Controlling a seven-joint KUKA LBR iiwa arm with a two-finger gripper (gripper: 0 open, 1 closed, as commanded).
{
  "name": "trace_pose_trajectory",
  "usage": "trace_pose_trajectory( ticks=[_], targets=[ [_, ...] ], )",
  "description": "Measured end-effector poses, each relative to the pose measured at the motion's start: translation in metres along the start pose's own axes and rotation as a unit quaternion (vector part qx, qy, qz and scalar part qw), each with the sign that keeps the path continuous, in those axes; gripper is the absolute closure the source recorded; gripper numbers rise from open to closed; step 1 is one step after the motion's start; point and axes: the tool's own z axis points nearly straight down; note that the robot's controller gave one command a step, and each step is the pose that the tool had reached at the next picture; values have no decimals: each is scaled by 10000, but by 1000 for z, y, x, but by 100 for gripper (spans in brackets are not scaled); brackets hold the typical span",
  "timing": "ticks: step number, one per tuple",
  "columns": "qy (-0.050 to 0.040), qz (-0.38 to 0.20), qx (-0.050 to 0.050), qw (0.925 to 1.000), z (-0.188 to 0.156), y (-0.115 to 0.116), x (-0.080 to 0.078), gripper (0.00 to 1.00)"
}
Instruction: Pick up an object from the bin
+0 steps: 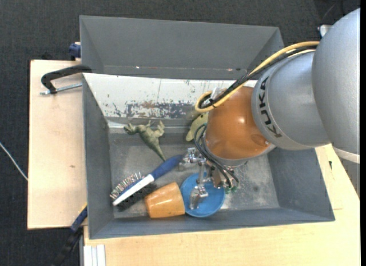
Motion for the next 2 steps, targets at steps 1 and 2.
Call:
trace_pose_trajectory(
  ticks=[1, 2],
  targets=[
    [-48, 0, 6, 10000, -2, -1, -3, 100],
    [-49, -1449, 13, 9894, -168, -35, -39, 100]
  ],
)
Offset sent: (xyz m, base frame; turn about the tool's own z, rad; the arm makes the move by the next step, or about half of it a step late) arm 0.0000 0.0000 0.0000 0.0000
